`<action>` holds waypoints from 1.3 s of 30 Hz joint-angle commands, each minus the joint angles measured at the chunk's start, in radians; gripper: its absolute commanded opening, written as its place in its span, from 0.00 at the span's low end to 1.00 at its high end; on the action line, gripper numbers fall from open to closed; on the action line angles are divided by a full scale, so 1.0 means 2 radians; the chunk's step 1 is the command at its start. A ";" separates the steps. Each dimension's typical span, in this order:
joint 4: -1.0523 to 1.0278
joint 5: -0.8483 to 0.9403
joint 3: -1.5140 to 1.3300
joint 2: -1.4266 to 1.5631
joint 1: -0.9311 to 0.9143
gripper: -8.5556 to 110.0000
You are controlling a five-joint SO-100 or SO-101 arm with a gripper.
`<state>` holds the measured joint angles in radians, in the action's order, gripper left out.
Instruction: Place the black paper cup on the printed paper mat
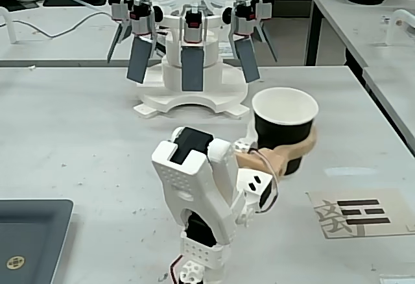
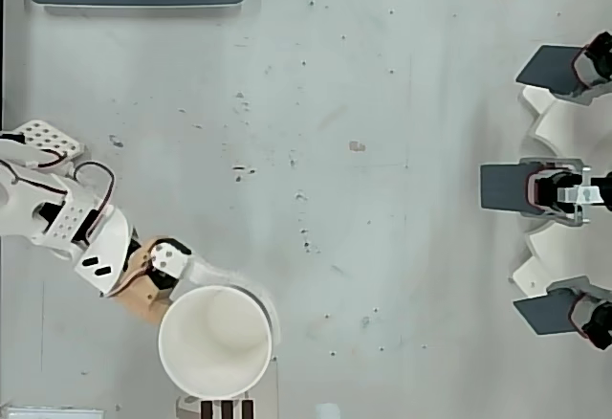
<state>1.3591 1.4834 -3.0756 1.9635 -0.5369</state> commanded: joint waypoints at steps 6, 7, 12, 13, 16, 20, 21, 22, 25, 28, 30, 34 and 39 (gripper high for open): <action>0.014 0.000 0.074 -0.055 -0.077 0.17; 0.014 0.000 0.086 -0.065 -0.085 0.17; 0.014 0.003 0.143 -0.115 -0.123 0.17; 0.014 0.003 0.155 -0.126 -0.131 0.17; 0.014 0.004 0.186 -0.156 -0.150 0.17; 0.014 0.005 0.222 -0.199 -0.169 0.17; 0.014 0.006 0.232 -0.210 -0.173 0.16; 0.014 0.007 0.242 -0.222 -0.176 0.16; 0.014 0.008 0.278 -0.262 -0.185 0.16; 0.014 0.008 0.321 -0.304 -0.192 0.16; 0.014 0.008 0.347 -0.330 -0.193 0.16; 0.015 0.005 0.389 -0.375 -0.194 0.16; 0.031 0.003 0.430 -0.431 -0.194 0.16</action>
<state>1.3867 1.4926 -2.2734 1.1106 -0.9127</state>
